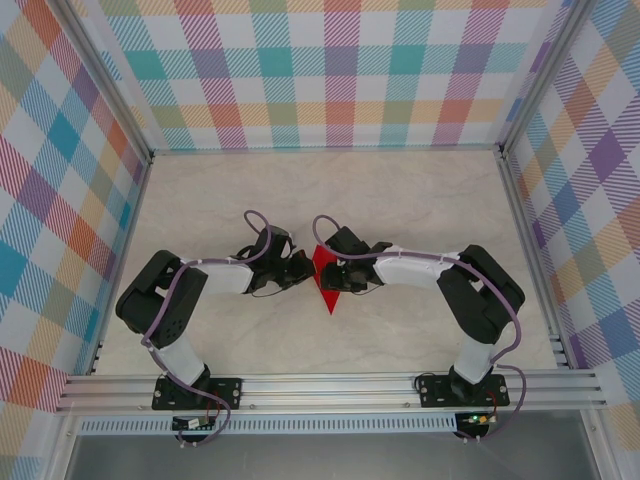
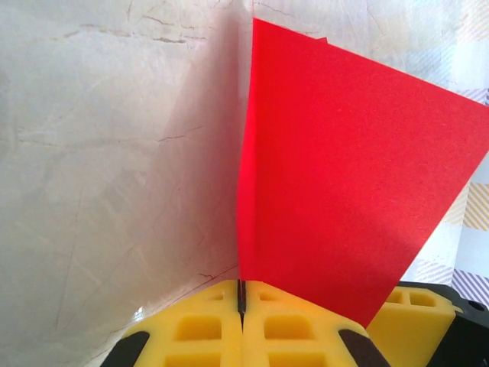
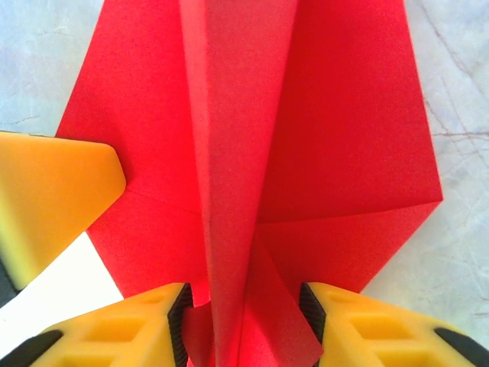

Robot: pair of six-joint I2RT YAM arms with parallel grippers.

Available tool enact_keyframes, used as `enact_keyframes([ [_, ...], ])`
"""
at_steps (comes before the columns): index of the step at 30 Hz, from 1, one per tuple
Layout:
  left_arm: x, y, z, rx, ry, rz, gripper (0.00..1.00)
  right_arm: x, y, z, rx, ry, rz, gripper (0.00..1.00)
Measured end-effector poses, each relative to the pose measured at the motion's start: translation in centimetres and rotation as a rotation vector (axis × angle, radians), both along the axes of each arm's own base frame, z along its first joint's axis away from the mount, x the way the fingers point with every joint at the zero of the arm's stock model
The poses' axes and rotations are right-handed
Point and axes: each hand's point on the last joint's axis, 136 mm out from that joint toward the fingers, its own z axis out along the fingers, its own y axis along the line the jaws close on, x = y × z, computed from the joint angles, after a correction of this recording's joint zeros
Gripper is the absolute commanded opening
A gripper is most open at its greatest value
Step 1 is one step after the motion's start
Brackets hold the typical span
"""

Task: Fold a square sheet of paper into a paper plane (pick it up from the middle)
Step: Move the paper plane to the center of the table.

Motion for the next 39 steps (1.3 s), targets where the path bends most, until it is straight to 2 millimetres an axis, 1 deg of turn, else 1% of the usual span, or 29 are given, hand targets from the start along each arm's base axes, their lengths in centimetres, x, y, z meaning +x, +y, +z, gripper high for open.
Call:
enact_keyframes([
  [6, 0.0, 0.0, 0.0, 0.000, 0.001, 0.000, 0.03, 0.0, 0.0, 0.0, 0.008, 0.011, -0.026, 0.28],
  [13, -0.3, 0.1, -0.3, 0.003, 0.009, -0.002, 0.03, 0.1, 0.1, 0.3, 0.015, 0.037, -0.074, 0.26],
  [18, -0.4, 0.1, -0.4, 0.002, 0.012, -0.004, 0.03, 0.9, 1.3, 0.9, 0.029, 0.042, -0.106, 0.26],
  [21, -0.4, 0.1, -0.4, 0.002, 0.013, -0.004, 0.03, 0.5, 1.6, 0.7, 0.018, 0.056, -0.106, 0.27],
  [27, -0.4, 0.1, -0.4, 0.002, 0.013, -0.005, 0.03, -0.5, 1.4, 0.3, -0.026, 0.091, -0.116, 0.27],
  [32, -0.5, 0.2, -0.4, 0.003, 0.014, -0.004, 0.04, -0.7, 1.3, 0.1, -0.048, 0.105, -0.127, 0.25],
  [36, -0.5, 0.2, -0.4, 0.003, 0.014, -0.004, 0.05, -0.8, 1.0, -0.6, -0.083, 0.112, -0.134, 0.26],
  [39, -0.5, 0.2, -0.4, 0.003, 0.013, -0.004, 0.05, -0.8, 0.9, -0.5, -0.097, 0.111, -0.134, 0.26],
])
